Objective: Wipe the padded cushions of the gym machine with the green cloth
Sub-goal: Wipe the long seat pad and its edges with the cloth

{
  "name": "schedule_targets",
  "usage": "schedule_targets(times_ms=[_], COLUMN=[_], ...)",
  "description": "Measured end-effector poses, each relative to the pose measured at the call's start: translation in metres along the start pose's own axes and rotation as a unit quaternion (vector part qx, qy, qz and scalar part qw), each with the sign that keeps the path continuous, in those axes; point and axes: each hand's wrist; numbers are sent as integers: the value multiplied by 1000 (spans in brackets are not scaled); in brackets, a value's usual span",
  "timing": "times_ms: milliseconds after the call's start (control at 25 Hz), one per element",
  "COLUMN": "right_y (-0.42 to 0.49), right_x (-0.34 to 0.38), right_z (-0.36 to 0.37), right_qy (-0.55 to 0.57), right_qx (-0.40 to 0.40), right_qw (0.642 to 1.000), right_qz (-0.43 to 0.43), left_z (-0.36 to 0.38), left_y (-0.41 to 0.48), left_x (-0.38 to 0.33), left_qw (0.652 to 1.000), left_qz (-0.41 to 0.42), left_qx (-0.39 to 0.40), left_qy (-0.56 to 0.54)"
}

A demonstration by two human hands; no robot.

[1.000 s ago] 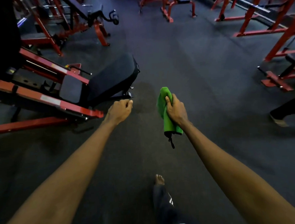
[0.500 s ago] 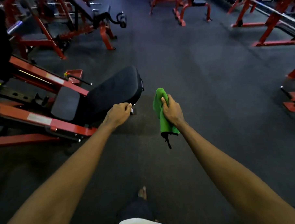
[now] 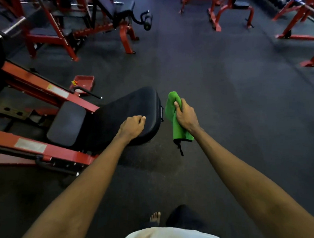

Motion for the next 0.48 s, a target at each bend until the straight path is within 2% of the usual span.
schedule_targets(times_ms=[480], right_y=[337], right_x=[-36], right_z=[-16], right_qy=[-32], right_qx=[115], right_qw=[990], right_qz=[-71], left_z=[-41], left_y=[260], left_x=[-7], left_qw=[990], left_qz=[-137], left_qx=[-28], left_qy=[-29])
Point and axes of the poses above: each hand's wrist, its own y-axis towards the middle knuckle, its own z-axis out of the palm, x = y × z, and after that the axes turned 9 degrees about x, right-handed
